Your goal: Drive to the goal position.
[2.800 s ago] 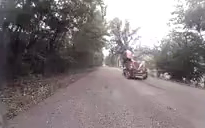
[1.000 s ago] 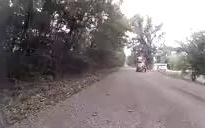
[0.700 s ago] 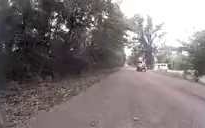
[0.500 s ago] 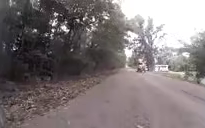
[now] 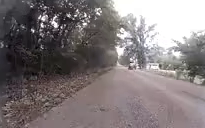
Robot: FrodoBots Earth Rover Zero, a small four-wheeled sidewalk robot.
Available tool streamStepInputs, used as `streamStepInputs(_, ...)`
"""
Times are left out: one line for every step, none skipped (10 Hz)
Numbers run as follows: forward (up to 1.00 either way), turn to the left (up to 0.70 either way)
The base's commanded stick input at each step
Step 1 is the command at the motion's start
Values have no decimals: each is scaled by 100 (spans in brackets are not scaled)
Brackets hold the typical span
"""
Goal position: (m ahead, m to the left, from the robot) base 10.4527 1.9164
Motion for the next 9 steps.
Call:
streamStepInputs(70, -34)
streamStepInputs(70, -34)
streamStepInputs(70, -23)
streamStepInputs(70, -2)
streamStepInputs(70, 0)
streamStepInputs(70, 0)
streamStepInputs(70, 0)
streamStepInputs(70, 0)
streamStepInputs(70, 0)
